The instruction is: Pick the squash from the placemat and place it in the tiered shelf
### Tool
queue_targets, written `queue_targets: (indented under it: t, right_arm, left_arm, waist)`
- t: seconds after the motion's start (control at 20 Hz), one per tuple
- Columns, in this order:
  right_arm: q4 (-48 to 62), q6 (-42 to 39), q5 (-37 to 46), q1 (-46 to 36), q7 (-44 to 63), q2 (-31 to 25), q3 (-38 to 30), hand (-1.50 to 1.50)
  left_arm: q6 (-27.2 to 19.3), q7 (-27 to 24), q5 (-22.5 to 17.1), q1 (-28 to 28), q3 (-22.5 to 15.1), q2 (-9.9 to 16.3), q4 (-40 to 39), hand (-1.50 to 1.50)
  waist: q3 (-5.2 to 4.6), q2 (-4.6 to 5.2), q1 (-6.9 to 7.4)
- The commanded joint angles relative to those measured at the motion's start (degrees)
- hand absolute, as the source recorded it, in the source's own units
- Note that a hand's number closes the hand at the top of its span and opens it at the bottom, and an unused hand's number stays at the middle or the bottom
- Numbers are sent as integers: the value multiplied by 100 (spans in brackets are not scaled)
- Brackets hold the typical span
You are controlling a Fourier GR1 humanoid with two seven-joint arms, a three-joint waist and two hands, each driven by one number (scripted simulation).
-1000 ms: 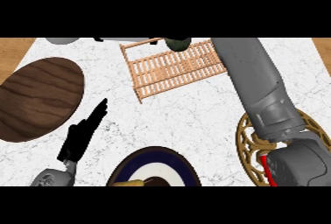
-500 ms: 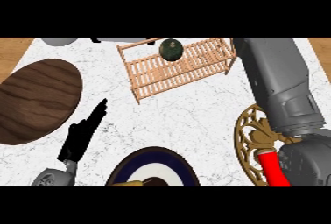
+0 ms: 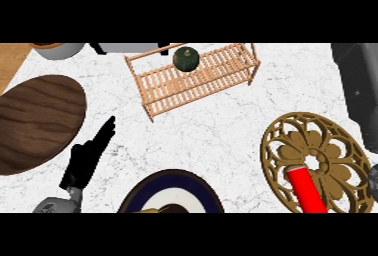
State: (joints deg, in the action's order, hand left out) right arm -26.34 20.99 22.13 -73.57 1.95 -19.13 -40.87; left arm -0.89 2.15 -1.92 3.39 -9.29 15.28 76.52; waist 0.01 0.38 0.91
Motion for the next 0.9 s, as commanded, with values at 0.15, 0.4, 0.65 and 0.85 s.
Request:
queue_targets:
  t: [0.15, 0.4, 0.65, 0.85]
  right_arm:
    - [-163, -1113, -482, 950, -620, -785, -120, -150]
    - [-198, -1853, -566, 1286, -601, -1450, 50, -150]
    - [-217, -2645, -790, 1540, -782, -1881, 140, -150]
    - [-145, -2730, -824, 1817, -925, -1975, 328, -150]
  left_arm:
    - [99, -292, 13, -193, 152, 37, -127, 0]
    - [184, 17, 39, -405, 77, 70, 376, 0]
    - [117, -322, 195, -132, 171, -107, -201, 0]
    - [154, -105, 200, -93, 196, -177, -34, 0]
  waist:
    - [2, -18, -48]
    - [2, -32, -34]
    - [-2, -21, -66]
    - [0, -17, -35]
